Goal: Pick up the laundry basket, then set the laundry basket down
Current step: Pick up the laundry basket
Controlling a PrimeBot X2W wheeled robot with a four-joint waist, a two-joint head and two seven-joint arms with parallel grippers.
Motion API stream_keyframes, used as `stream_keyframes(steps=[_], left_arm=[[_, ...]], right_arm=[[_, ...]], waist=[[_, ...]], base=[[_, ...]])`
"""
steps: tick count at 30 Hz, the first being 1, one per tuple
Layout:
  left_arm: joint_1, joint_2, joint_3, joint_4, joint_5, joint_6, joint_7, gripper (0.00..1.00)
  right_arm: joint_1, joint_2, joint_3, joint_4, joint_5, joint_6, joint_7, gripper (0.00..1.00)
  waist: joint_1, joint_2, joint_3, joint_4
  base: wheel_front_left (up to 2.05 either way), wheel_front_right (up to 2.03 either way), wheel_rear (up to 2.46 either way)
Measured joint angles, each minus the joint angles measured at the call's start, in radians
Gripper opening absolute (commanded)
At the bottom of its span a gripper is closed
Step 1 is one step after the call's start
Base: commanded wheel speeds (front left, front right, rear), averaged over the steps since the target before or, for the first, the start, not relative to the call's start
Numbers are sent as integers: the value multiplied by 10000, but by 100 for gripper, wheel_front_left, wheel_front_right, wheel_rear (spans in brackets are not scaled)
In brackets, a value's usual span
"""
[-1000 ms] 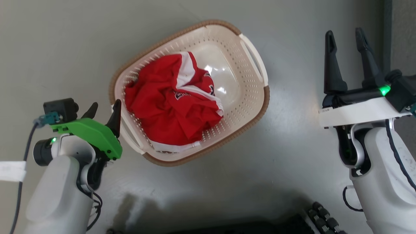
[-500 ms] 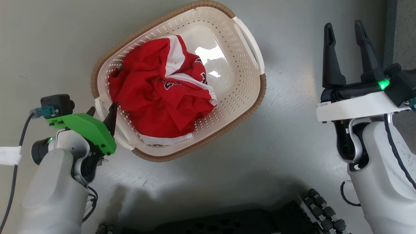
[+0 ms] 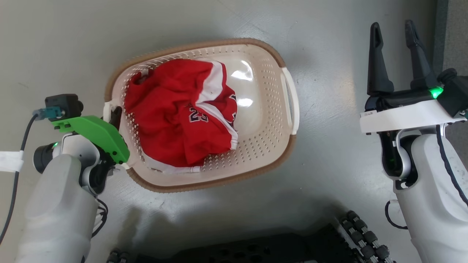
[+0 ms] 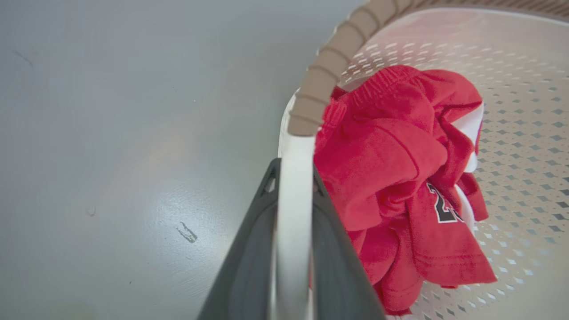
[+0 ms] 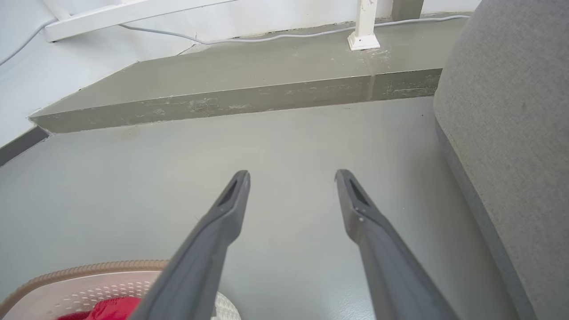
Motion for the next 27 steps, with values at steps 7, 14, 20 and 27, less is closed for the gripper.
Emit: stream_keyframes(steps=[7,14,20,27], left_arm=[[-324,10,-35,372,138,-23,-253,0],[-775,44,-209,675,568,-23,-671,0],[-1084,215,-556,982,773,-136,-686,0],[-1222,290,-604,1417,740,-236,-520,0]], right_arm=[[-15,8,-81,61,0,2,-2,100],[-21,104,-98,259,0,54,-4,100],[-22,242,-119,261,6,98,-17,100],[-21,313,-123,261,13,186,-17,100]], waist=[[0,0,-6,11],[0,0,-124,29],[0,0,-271,-12],[0,0,-338,-149]], base=[[0,0,0],[0,0,0],[0,0,0],[0,0,0]])
